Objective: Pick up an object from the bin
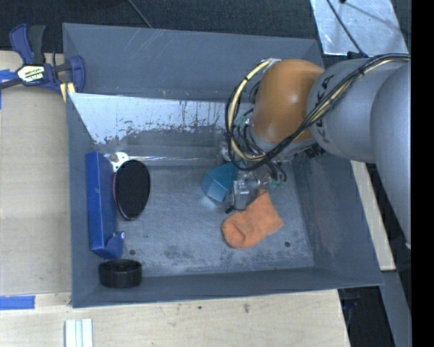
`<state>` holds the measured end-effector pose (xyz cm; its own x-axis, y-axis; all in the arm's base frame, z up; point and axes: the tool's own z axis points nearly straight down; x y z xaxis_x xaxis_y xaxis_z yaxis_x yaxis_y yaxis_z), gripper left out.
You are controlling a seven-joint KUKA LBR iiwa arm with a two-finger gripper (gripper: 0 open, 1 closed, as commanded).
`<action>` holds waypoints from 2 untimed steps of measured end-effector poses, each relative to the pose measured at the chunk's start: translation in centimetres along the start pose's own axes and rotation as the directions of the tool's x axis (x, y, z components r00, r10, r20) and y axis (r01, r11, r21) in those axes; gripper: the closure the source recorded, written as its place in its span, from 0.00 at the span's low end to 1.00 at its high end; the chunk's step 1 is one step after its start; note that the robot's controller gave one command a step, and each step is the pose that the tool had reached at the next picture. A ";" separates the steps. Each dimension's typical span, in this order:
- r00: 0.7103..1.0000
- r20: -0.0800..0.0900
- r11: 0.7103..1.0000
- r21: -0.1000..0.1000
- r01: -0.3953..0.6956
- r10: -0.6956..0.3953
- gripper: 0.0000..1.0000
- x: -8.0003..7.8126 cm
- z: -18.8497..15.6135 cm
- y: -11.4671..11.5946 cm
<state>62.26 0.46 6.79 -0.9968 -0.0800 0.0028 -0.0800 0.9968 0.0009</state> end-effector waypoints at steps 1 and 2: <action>0.999 0.010 0.999 0.003 -0.036 0.036 1.00 -0.6 -0.3 0.4; 0.999 0.010 0.999 0.003 -0.036 0.036 1.00 -0.6 -0.3 0.4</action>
Offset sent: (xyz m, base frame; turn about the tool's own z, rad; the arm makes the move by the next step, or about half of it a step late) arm 0.0000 0.0000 0.0000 0.0000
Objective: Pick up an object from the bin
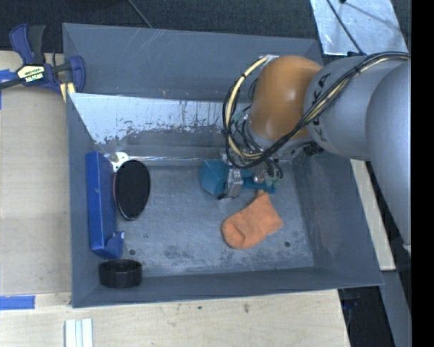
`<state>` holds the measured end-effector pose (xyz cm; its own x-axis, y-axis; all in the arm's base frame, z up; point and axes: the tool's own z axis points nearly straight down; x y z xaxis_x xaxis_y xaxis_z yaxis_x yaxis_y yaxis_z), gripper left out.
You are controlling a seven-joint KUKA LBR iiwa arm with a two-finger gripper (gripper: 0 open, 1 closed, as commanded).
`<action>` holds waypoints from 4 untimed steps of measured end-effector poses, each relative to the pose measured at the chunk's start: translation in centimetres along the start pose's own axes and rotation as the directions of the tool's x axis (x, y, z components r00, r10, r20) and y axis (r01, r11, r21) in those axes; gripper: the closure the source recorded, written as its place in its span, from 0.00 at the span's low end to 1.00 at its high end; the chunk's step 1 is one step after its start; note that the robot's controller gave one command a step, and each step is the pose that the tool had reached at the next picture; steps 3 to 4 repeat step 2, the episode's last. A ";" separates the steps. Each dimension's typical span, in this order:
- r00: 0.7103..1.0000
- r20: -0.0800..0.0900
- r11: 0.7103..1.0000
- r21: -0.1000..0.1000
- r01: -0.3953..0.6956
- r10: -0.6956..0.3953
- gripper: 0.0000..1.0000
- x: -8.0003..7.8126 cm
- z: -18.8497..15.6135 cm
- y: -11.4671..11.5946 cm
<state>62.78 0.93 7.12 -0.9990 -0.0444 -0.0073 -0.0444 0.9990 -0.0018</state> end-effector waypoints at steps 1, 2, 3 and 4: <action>1.000 -0.005 1.000 0.000 0.000 0.000 1.00 0.1 -0.3 0.0; 1.000 -0.013 1.000 -0.001 0.000 0.000 1.00 0.3 -1.6 0.0; 1.000 -0.013 1.000 -0.001 0.000 0.000 1.00 0.3 -1.6 0.0; 1.000 -0.013 1.000 -0.001 0.000 0.000 1.00 0.3 -1.6 0.0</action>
Offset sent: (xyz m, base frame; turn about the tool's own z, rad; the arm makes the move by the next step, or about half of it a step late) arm 0.0000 -0.0002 0.0308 0.0000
